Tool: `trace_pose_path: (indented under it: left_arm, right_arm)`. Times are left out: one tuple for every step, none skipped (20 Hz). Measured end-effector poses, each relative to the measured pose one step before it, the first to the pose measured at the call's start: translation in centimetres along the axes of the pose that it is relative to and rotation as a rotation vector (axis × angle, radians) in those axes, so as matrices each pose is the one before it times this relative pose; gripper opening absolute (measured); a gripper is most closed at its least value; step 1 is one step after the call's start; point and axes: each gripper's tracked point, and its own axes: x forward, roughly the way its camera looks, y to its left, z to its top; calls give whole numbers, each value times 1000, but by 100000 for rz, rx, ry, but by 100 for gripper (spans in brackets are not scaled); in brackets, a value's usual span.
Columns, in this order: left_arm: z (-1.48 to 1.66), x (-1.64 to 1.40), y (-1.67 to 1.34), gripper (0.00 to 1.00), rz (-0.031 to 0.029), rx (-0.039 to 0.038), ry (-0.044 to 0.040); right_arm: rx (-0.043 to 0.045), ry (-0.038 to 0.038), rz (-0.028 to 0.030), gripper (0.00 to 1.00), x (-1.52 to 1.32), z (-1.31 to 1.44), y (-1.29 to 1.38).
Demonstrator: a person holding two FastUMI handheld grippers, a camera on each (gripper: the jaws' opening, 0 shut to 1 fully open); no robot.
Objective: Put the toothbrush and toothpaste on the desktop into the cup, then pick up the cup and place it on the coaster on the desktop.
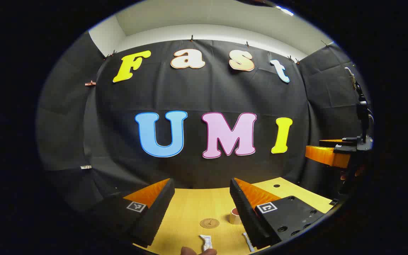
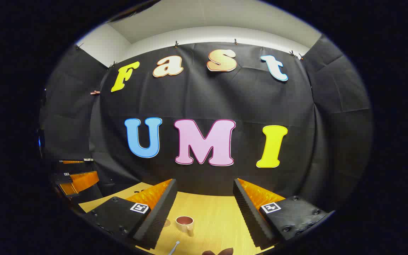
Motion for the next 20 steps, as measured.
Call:
trace_pose_path:
  left_arm:
    - [-34,0,-105,98,-22,-456,167]
    - [13,32,-9,97,-23,-370,272]
    - [-100,19,-105,97,-7,-165,258]
    - [18,-61,-42,98,-80,52,81]
    - [-151,17,-165,98,-191,305,193]
    - [45,14,-108,98,-103,333,147]
    - [-134,-98,-15,98,-106,237,157]
    - [-61,-39,-134,98,-301,207,410]
    - [-217,-70,-125,97,-218,279,347]
    - [-88,-155,-52,98,-16,284,317]
    - [-186,-59,-56,98,-82,201,363]
    - [-13,-5,-10,98,44,20,457]
    - [-187,-13,18,98,104,-43,274]
    - [30,-73,39,98,325,-65,71]
    - [-77,-152,147,98,346,-76,51]
    - [71,50,14,98,257,-3,77]
    - [-138,-4,-40,98,164,170,105]
    - [-163,49,-33,98,183,505,603]
    - [-759,98,-35,98,149,977,1563]
    - [-1254,265,-327,97,-203,1821,3276]
  right_arm:
    - [61,367,-39,98,-72,-115,25]
    - [-12,343,-57,98,-61,-178,-41]
    - [-120,-323,5,98,-74,102,-17]
    - [-142,-160,-90,98,-4,29,-87]
    - [-181,-221,-138,98,-59,46,-71]
    - [-7,47,-53,98,-92,-153,-81]
    - [146,178,-44,98,-112,-120,-45]
    - [280,289,76,98,-79,-95,8]
    - [248,407,-153,98,-26,-164,-18]
    - [198,590,168,98,9,-254,68]
    - [44,335,166,98,-29,-161,59]
    - [-189,393,161,98,-128,-98,16]
    - [-338,84,78,98,-11,-112,13]
    - [-171,74,152,98,15,-21,-7]
    - [155,-22,352,98,37,43,74]
    - [274,-131,134,98,4,41,64]
    - [162,-263,182,98,-1,94,-22]
    - [-257,168,-5,95,84,-128,27]
    - [-361,665,232,98,4,-255,37]
    - [-349,771,193,98,-81,-395,32]
